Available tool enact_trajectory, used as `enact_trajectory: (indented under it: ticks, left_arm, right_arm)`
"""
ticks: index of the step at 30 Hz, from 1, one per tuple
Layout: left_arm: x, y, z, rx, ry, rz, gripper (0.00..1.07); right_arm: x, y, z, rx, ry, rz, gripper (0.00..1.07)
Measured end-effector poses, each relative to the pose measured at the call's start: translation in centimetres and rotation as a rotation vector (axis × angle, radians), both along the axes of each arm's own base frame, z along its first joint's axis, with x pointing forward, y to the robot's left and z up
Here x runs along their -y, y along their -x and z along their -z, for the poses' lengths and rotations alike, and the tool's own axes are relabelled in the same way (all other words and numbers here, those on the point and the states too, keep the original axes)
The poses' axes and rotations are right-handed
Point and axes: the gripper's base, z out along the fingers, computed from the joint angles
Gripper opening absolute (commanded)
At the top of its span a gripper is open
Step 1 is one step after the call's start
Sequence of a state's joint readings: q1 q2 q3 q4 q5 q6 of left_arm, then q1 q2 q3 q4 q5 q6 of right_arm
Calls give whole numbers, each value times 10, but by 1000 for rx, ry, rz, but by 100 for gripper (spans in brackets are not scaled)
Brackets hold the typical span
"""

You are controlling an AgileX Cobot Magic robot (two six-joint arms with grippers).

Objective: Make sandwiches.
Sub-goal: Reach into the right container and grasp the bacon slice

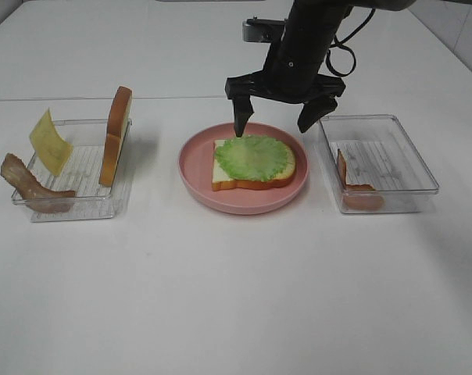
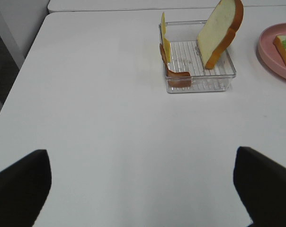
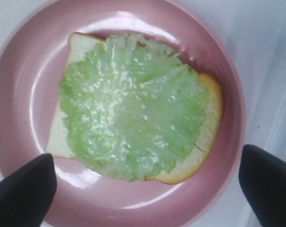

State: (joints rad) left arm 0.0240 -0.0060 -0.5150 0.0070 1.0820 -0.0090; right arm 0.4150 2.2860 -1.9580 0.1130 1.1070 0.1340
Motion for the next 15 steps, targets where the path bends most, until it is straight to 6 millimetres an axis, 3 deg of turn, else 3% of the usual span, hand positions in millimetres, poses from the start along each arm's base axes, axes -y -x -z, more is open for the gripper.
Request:
enact_trajectory:
  ticks: [15]
  left_arm:
    - [0, 0, 0, 0, -5, -3, 102]
  right_arm:
    - [16, 10, -31, -11, 71, -3, 98]
